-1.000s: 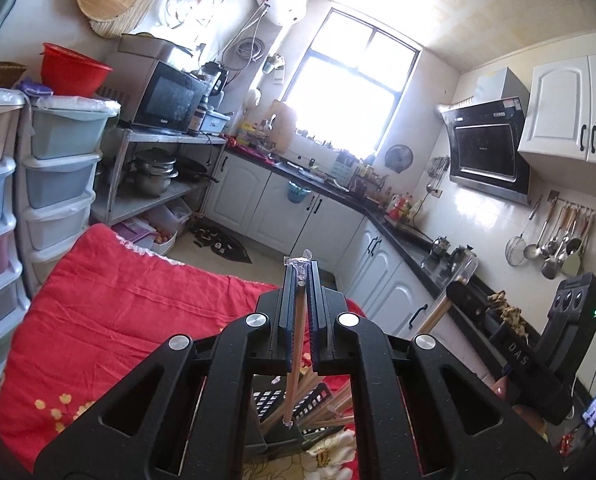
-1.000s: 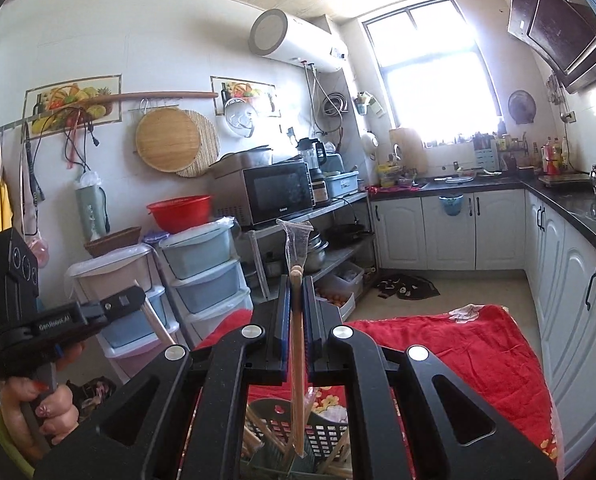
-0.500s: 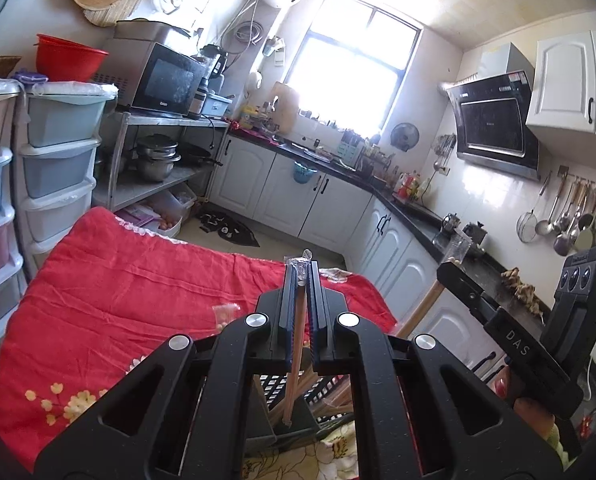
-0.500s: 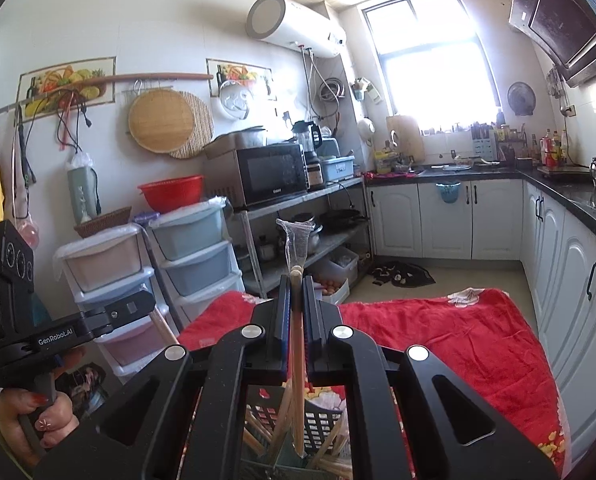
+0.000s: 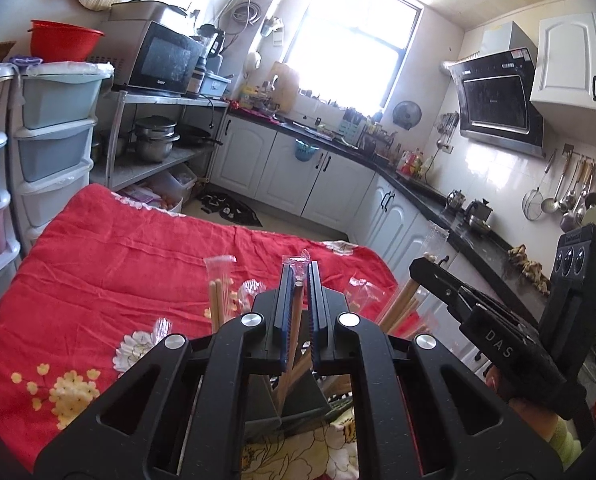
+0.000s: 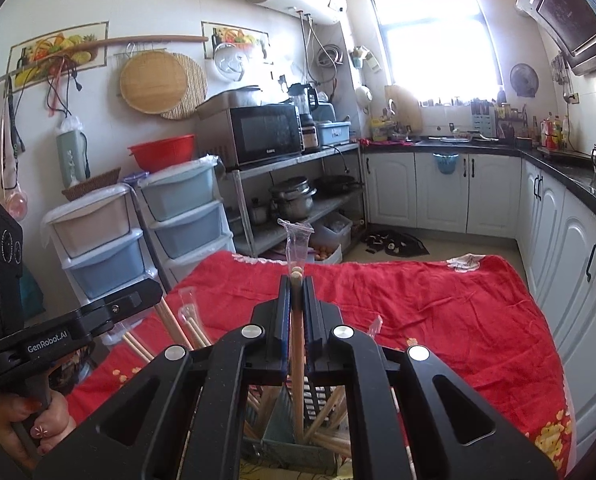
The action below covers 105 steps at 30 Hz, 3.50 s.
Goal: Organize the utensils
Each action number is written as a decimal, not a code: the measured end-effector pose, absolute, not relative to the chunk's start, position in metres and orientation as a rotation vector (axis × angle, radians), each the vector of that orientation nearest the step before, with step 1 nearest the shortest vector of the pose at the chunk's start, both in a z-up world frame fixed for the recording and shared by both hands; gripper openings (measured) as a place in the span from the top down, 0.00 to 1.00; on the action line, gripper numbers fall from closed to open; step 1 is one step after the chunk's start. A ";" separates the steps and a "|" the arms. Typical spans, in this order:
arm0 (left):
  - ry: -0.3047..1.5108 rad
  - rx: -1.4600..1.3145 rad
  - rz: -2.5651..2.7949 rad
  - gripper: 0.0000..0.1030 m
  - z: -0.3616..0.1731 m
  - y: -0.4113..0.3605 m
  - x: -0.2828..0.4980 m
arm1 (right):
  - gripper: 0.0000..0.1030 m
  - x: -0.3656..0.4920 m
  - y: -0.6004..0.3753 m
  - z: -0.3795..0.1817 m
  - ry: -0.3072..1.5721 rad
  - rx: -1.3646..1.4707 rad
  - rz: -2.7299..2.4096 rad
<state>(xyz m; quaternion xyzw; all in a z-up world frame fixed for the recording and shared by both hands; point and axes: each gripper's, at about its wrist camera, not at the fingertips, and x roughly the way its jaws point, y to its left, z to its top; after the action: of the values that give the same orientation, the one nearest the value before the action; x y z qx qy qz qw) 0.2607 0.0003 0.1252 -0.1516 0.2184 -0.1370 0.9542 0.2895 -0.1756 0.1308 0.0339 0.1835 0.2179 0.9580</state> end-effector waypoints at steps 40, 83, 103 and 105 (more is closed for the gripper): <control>0.406 -0.258 -0.177 0.10 0.131 0.014 0.167 | 0.26 0.176 -0.202 0.124 0.354 0.016 0.480; 0.492 -0.194 -0.074 0.10 0.016 0.001 0.117 | 0.07 0.145 -0.206 0.010 0.603 0.005 0.420; 0.299 -0.115 -0.048 0.10 0.016 -0.011 0.095 | 0.06 0.102 -0.217 0.017 0.195 -0.011 0.332; 0.303 -0.113 -0.041 0.10 0.016 -0.012 0.095 | 0.06 0.101 -0.217 0.016 0.179 -0.017 0.320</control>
<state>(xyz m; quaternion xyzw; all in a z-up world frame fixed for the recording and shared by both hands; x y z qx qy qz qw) 0.0952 -0.0116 0.0159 -0.0564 0.1506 -0.0205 0.9868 0.1010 -0.2172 0.0160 -0.0083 0.0892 0.1589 0.9832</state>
